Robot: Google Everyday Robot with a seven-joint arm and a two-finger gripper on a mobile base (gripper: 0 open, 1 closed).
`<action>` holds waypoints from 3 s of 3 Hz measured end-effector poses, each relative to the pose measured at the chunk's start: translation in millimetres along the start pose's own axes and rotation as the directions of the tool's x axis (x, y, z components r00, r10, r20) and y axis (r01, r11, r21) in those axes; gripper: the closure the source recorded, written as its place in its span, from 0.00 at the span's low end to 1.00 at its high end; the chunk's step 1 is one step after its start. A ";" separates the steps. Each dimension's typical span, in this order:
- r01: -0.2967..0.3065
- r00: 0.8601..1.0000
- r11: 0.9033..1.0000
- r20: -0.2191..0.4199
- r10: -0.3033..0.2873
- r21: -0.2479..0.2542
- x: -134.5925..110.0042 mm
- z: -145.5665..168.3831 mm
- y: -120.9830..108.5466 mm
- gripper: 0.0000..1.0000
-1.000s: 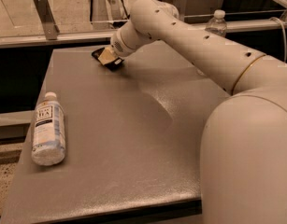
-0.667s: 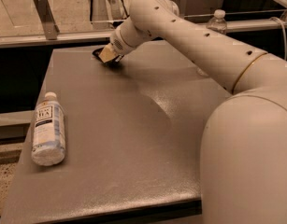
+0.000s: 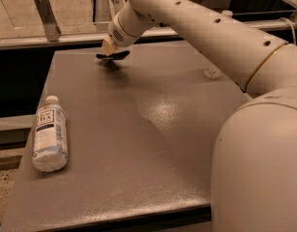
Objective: Move rxbar chocolate near blue plastic bottle
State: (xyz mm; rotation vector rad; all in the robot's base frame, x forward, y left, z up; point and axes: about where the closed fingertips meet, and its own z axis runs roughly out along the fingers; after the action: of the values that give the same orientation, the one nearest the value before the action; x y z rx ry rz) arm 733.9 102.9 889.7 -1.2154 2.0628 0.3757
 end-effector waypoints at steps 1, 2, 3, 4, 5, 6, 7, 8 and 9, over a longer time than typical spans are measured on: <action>-0.023 0.999 1.000 -0.027 0.022 -0.010 6.2 -14.0 14.0 1.00; -0.063 0.996 0.997 -0.058 0.060 -0.047 18.8 -21.8 35.1 1.00; -0.079 0.996 0.995 -0.056 0.076 -0.057 27.8 -22.8 41.2 0.83; -0.064 0.998 0.997 -0.032 0.063 -0.036 29.9 -23.5 29.7 0.59; -0.046 0.999 0.999 -0.009 0.045 -0.019 27.2 -21.4 17.3 0.36; -0.034 0.999 0.999 0.001 0.034 -0.008 25.1 -16.3 8.7 0.13; -0.035 0.999 0.999 0.004 0.035 -0.001 26.8 -9.8 1.1 0.00; -0.044 0.999 0.999 0.006 0.044 -0.001 30.2 -1.6 -5.3 0.00; -0.049 0.999 0.999 0.009 0.049 -0.017 31.5 9.1 -7.0 0.00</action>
Offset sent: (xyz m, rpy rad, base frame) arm -0.0798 -0.0110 -0.0065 0.0023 0.1823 -0.0241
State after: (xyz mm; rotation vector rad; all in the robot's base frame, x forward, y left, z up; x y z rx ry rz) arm 733.9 84.0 861.9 -1.1723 2.0878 0.4212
